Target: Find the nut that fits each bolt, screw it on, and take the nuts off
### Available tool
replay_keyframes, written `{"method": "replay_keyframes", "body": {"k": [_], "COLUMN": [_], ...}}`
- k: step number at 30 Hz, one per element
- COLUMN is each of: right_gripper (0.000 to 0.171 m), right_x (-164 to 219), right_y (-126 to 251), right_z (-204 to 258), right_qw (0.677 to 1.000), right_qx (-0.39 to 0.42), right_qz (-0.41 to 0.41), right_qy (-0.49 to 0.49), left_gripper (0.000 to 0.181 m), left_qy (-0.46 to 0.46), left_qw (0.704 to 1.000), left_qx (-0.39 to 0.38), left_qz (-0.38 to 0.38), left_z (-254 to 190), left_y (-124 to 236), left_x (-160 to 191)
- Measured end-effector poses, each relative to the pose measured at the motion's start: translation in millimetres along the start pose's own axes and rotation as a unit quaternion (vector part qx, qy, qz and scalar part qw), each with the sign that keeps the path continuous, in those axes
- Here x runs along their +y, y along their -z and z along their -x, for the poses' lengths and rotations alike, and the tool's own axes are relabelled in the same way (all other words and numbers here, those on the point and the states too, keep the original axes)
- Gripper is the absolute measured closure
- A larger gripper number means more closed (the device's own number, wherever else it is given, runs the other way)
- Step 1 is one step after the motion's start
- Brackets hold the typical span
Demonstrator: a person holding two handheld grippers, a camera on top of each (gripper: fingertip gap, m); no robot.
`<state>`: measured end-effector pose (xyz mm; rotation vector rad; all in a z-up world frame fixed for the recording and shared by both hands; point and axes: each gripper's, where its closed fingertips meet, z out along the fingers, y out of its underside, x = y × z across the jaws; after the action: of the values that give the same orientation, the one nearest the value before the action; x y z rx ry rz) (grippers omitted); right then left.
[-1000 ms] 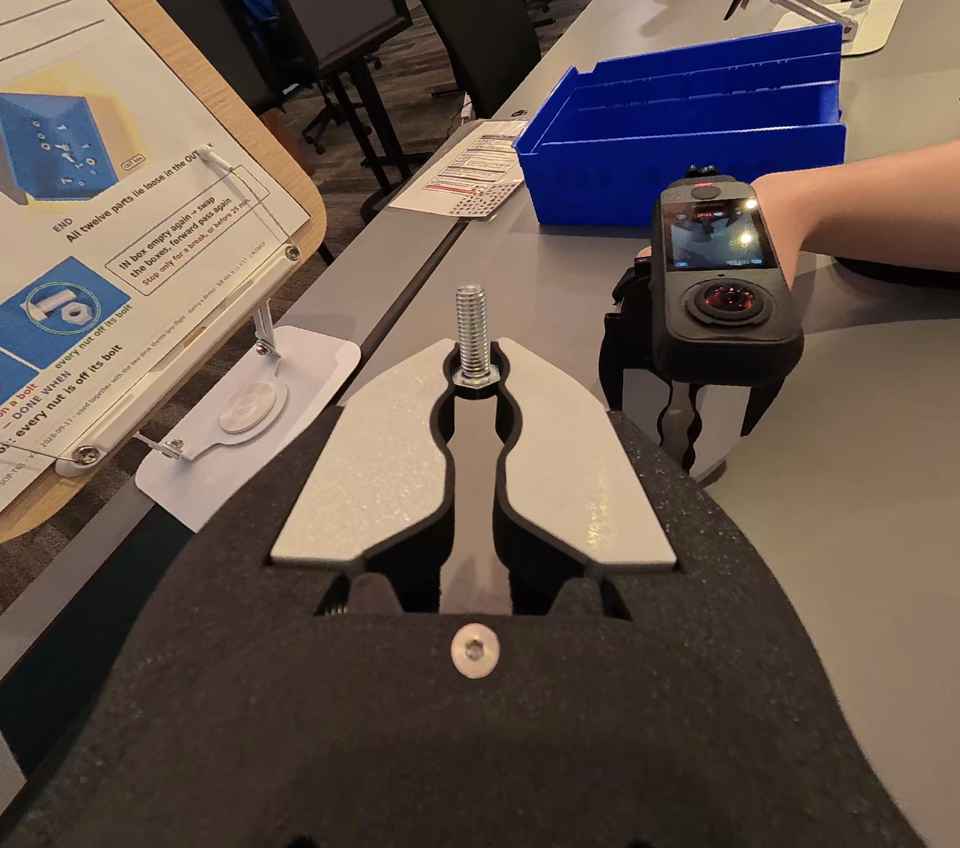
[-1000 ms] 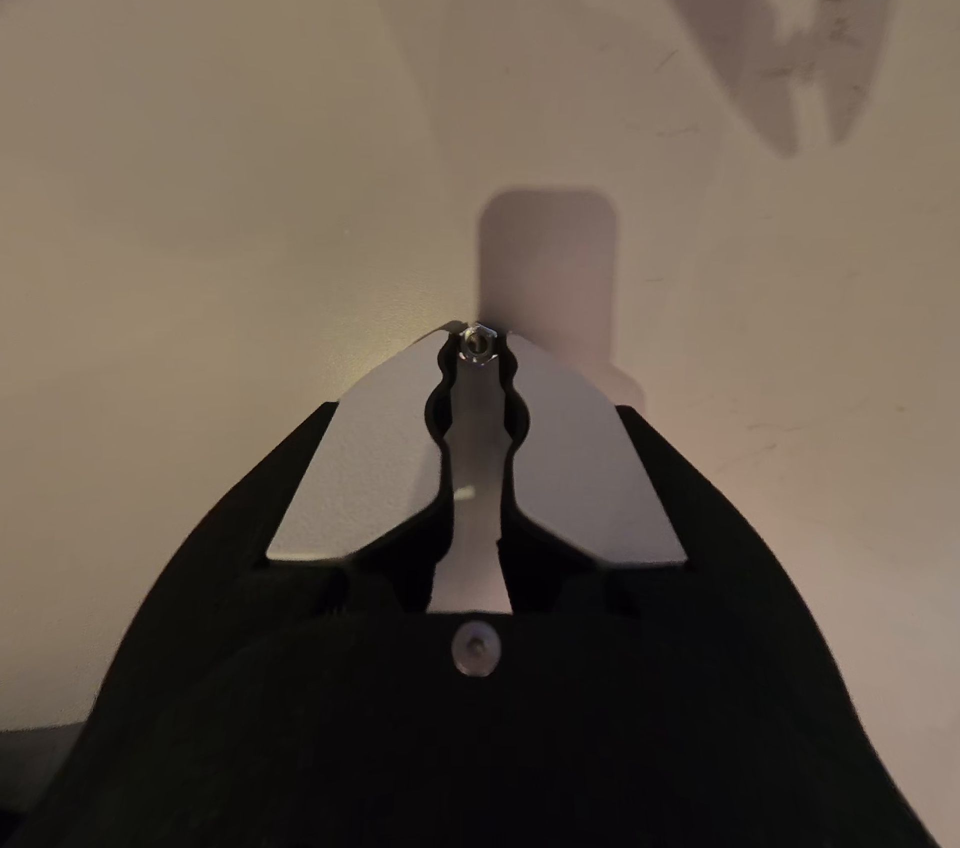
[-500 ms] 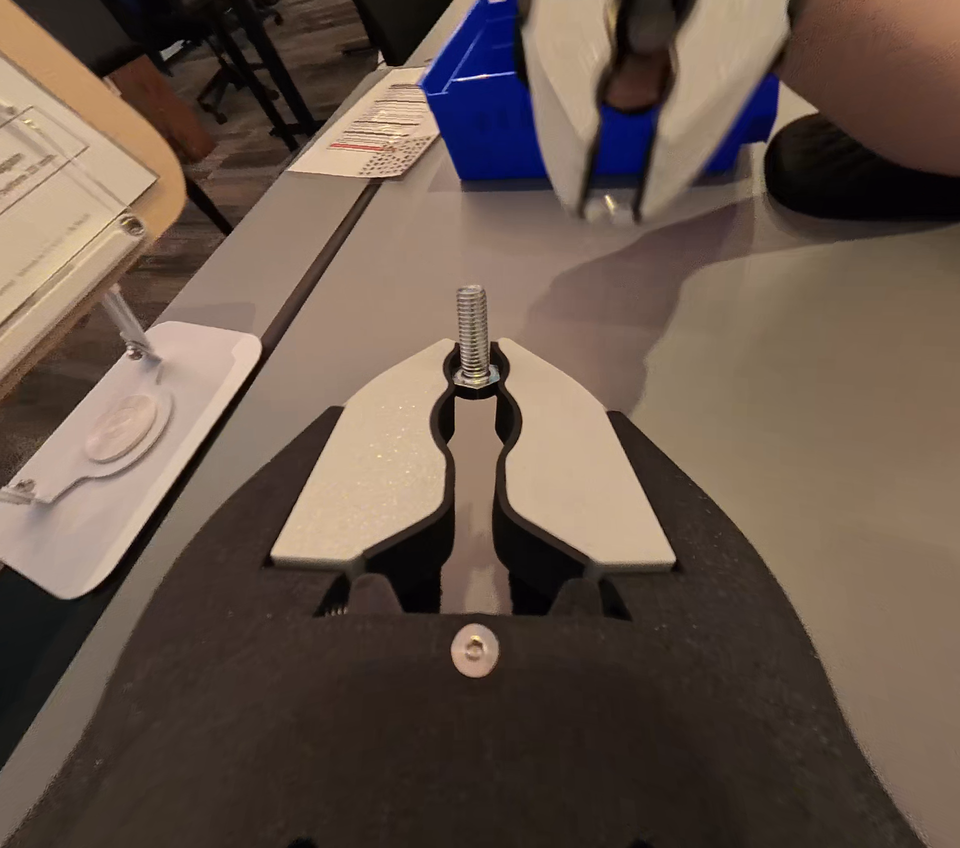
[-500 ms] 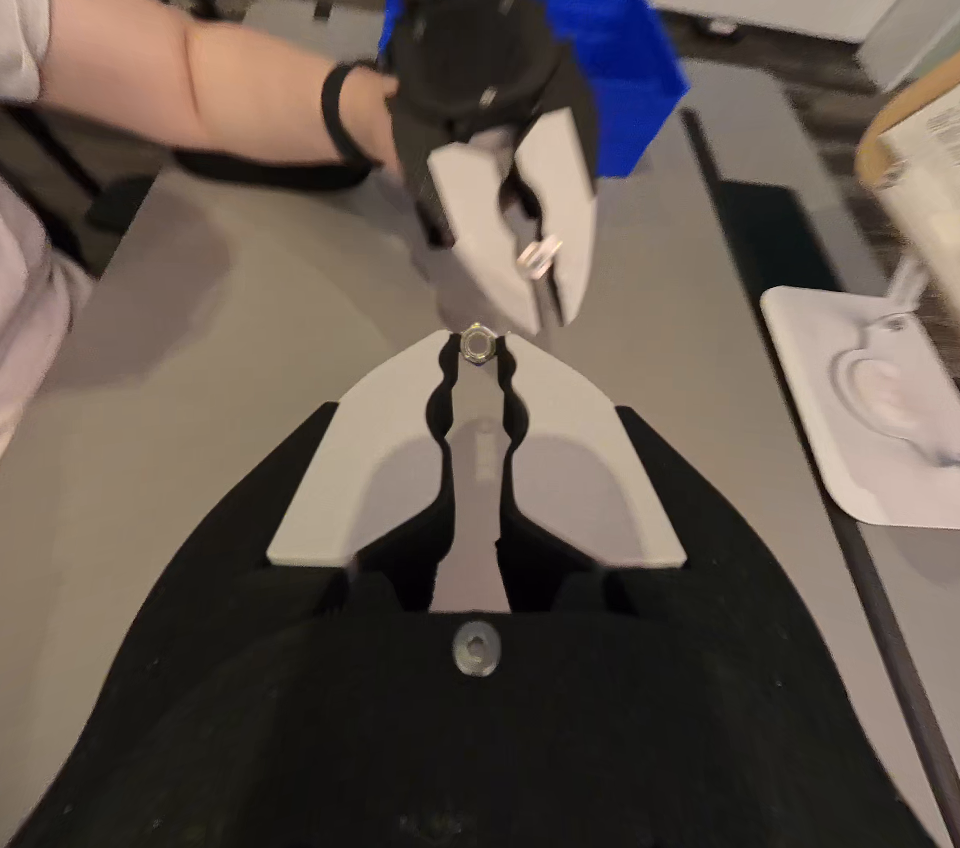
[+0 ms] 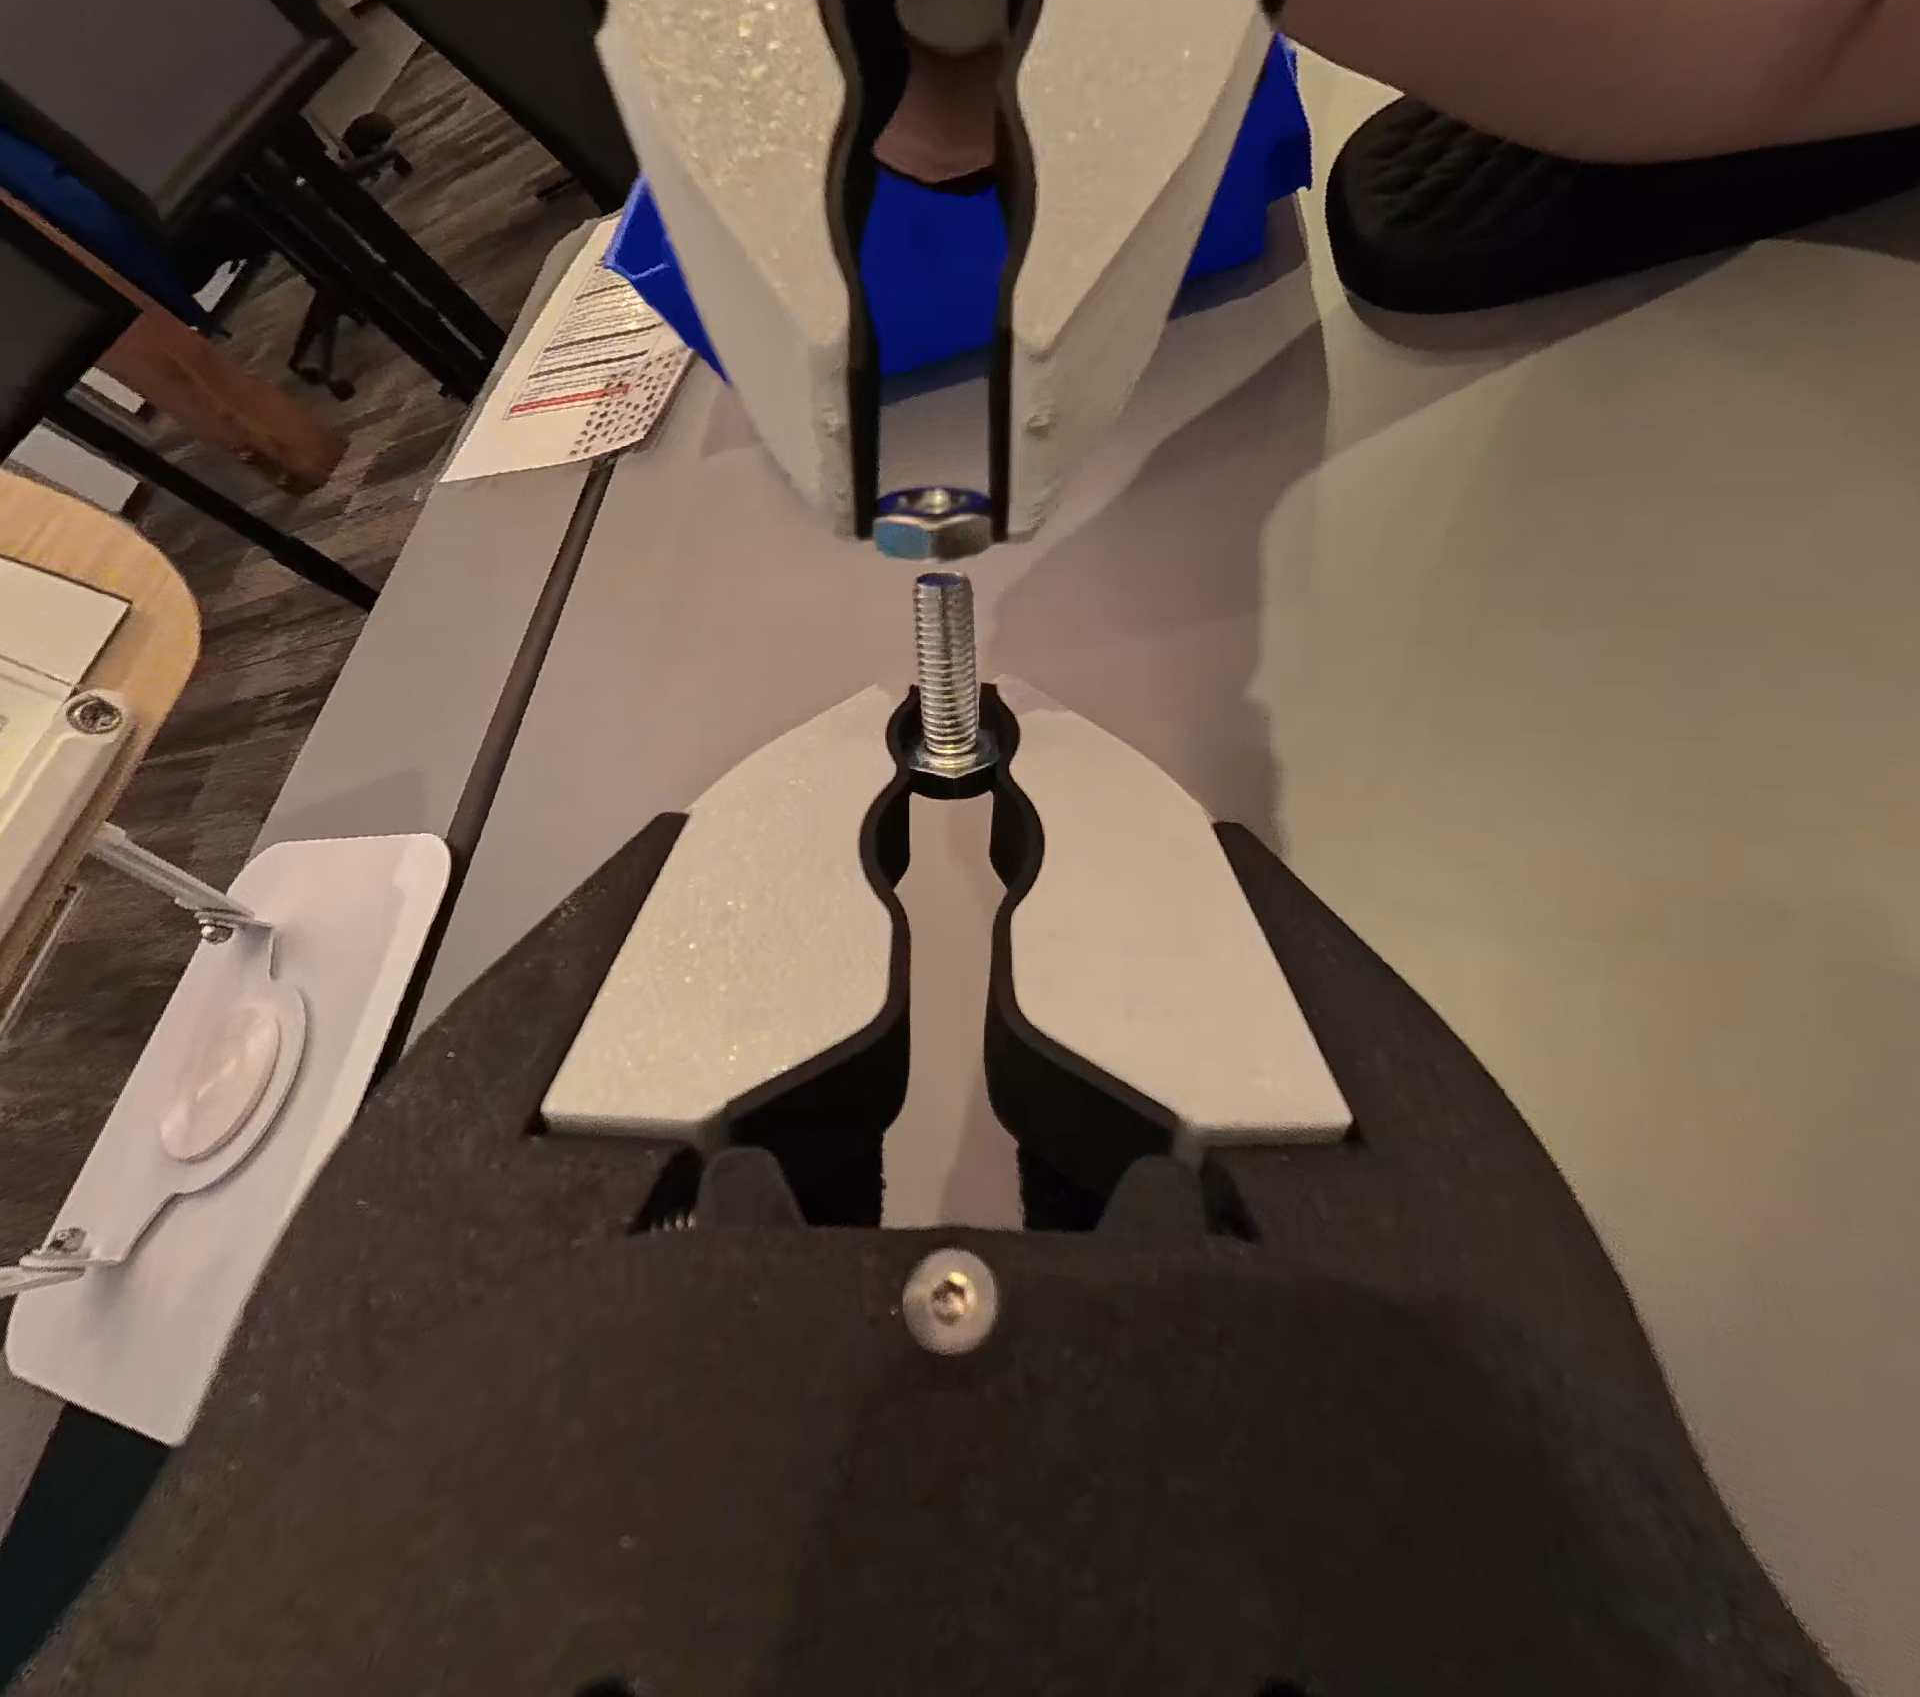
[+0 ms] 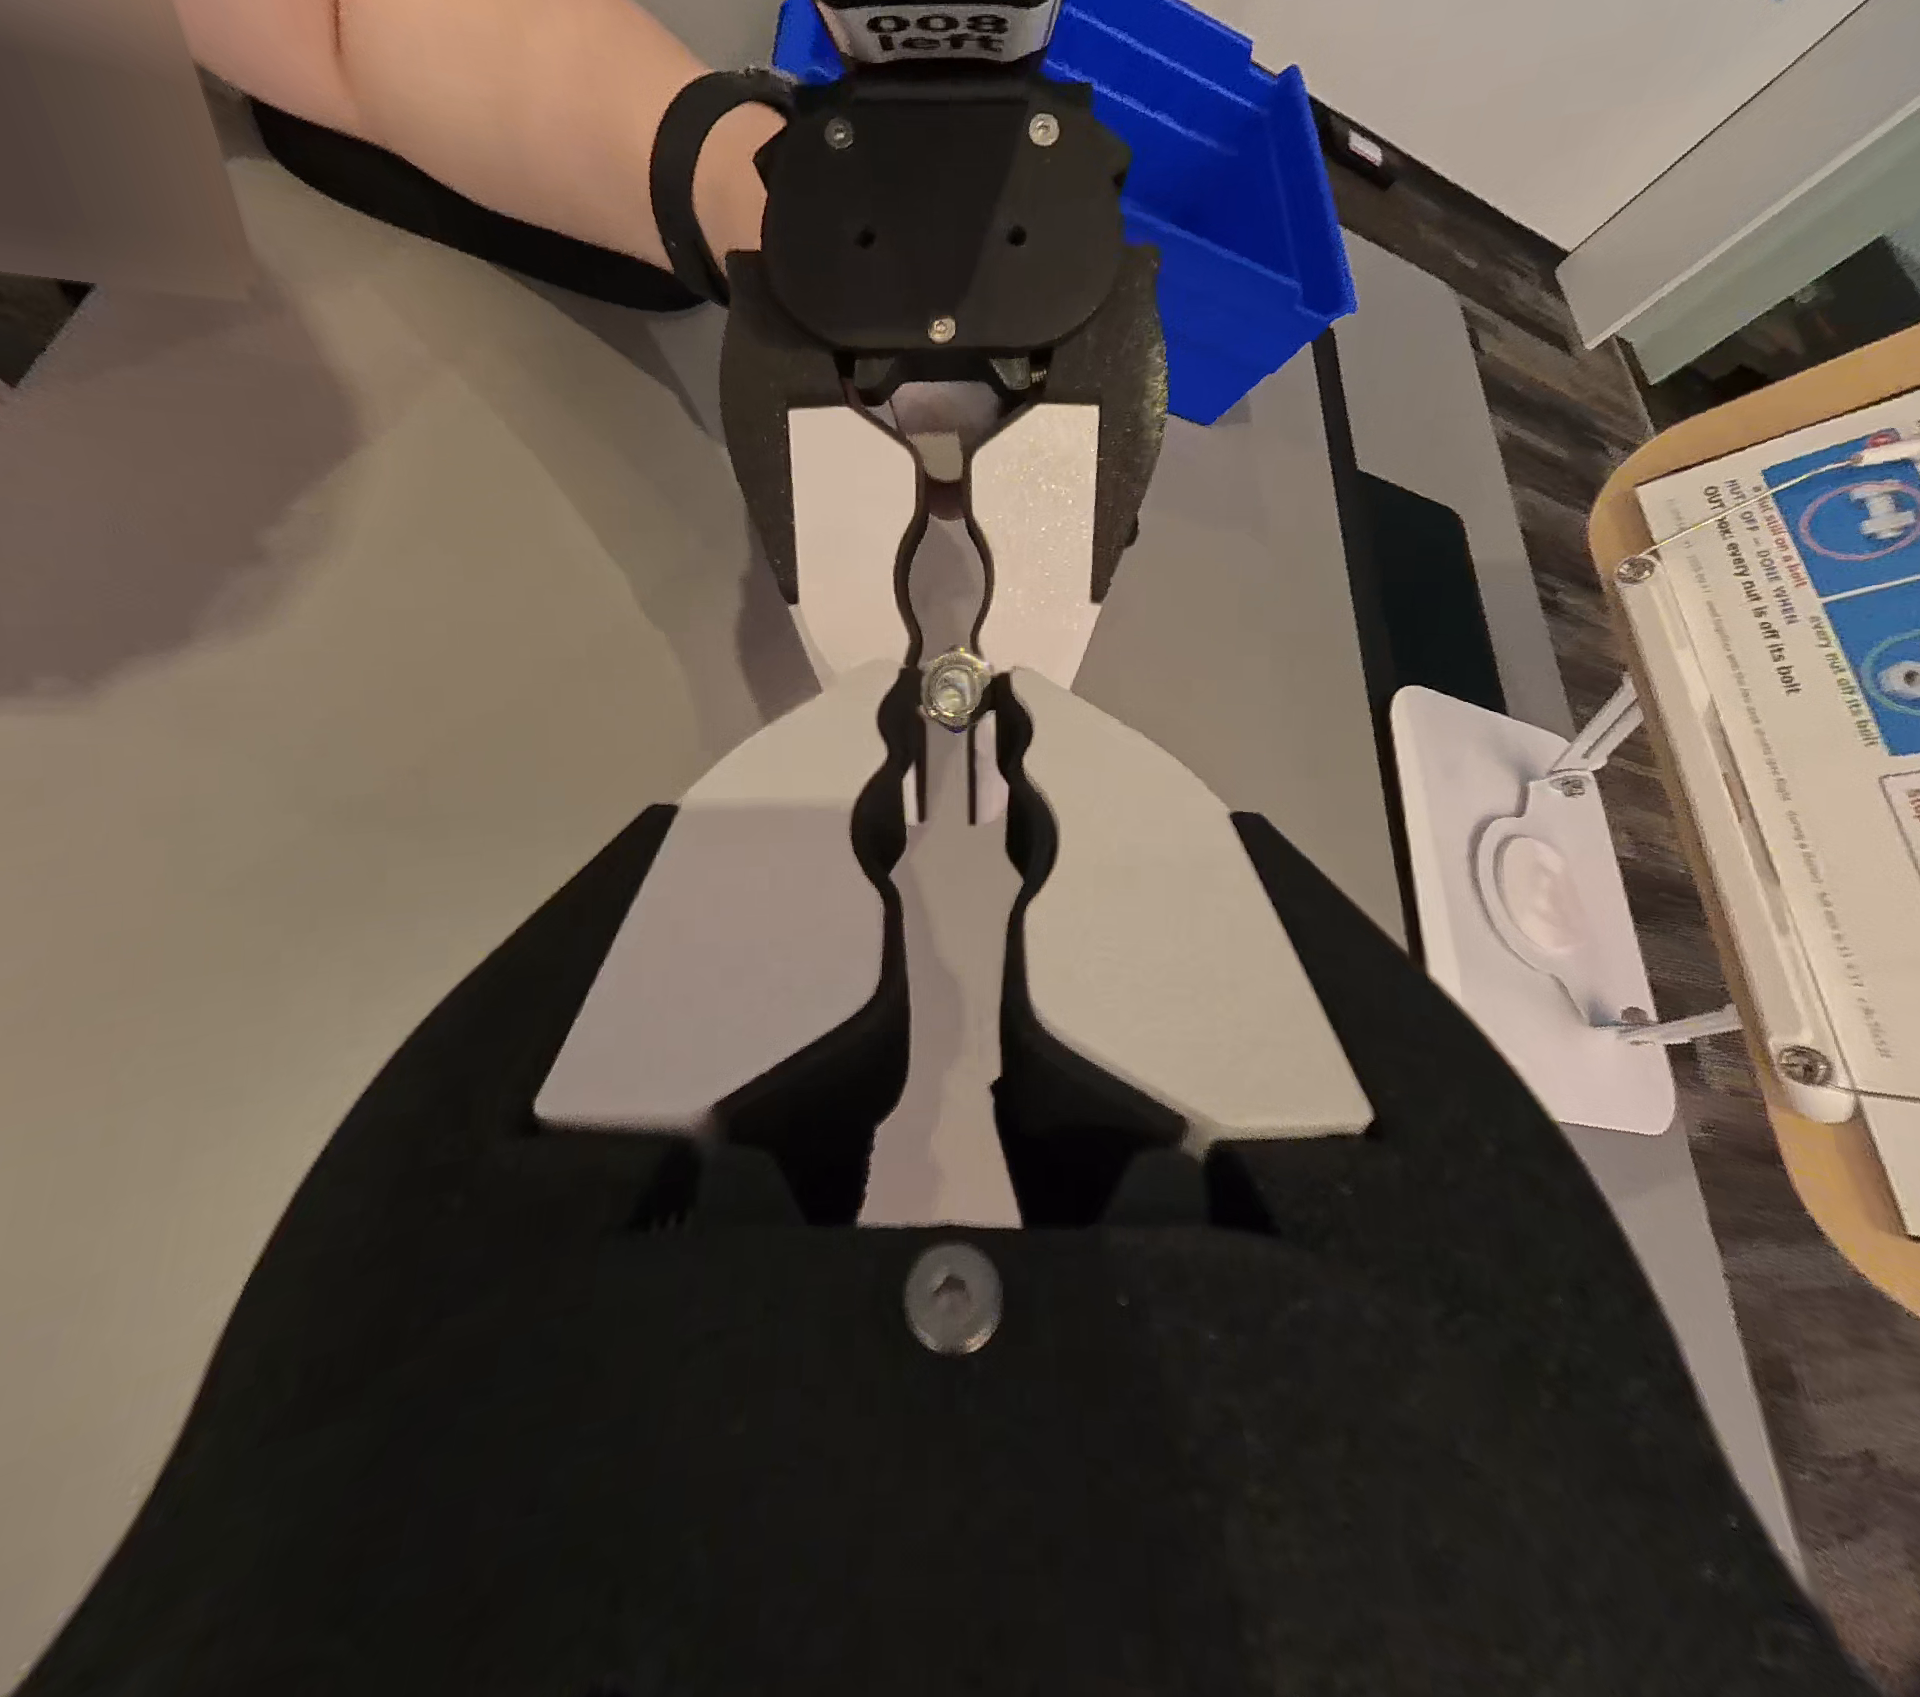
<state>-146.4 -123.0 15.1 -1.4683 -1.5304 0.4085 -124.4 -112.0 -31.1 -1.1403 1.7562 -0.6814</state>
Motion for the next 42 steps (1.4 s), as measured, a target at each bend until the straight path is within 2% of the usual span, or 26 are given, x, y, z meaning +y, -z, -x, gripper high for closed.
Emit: {"method": "replay_keyframes", "body": {"k": [9,16,23,31,42], "right_gripper": [0.158,0.157,0.157,0.158,0.157], "right_x": [8.7,5.0,-1.9,3.1,9.3], "right_y": [-2.2,1.4,4.2,-0.5,-11.6], "right_z": [15.9,23.1,40.6,19.7,-17.7], "right_qw": [0.997,0.995,0.992,0.998,0.991], "right_qx": [-0.019,-0.027,-0.074,-0.026,0.024], "right_qz": [0.049,0.051,0.031,0.058,0.021], "right_qy": [0.063,0.085,0.096,0.03,-0.131], "left_gripper": [0.172,0.172,0.172,0.172,0.172], "left_qy": [-0.028,-0.016,-0.036,-0.005,0.055], "left_qw": [0.999,0.998,0.992,0.998,0.996], "left_qx": [0.028,0.061,0.114,0.063,-0.057], "left_qz": [0.002,-0.015,-0.038,-0.013,0.044], "left_z": [-14.4,-24.5,-44.9,-22.6,18.5], "left_y": [-3.1,-2.0,1.0,-0.6,-0.6], "left_x": [-0.5,-6.5,-13.7,-5.9,10.6]}}
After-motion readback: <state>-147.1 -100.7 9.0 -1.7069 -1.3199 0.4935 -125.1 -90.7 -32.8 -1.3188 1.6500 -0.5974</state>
